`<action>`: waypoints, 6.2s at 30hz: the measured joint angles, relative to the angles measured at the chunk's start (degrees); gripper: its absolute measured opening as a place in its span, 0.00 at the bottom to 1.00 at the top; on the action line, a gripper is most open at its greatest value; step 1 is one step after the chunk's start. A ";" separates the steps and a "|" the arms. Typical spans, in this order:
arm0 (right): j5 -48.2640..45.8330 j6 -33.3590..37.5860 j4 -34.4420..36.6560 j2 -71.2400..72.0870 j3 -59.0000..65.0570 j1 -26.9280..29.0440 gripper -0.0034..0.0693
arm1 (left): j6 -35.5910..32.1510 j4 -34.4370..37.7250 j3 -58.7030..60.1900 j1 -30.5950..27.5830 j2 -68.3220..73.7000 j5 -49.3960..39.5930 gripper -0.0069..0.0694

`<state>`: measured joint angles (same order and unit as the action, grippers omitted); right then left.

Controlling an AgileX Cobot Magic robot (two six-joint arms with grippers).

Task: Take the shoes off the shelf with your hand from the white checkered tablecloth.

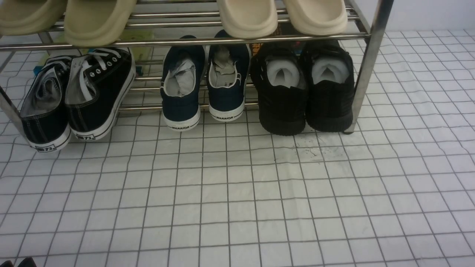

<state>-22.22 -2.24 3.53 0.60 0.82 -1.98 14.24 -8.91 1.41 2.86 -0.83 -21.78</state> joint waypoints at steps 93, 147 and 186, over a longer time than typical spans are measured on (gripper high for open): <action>-49.29 -1.56 -10.62 -129.88 -131.37 -33.45 0.62 | 0.00 0.00 0.00 0.00 0.00 0.00 0.41; -48.00 -14.77 -12.91 -107.91 -105.89 -39.34 0.04 | 0.00 -0.02 0.00 0.00 0.00 0.00 0.41; -48.00 -13.27 -15.93 -111.86 -104.52 -32.69 0.05 | 0.00 -0.02 0.00 0.00 0.00 0.00 0.41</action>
<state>-70.21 -15.51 -12.40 -111.26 -103.70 -34.68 14.24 -8.93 1.41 2.86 -0.83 -21.78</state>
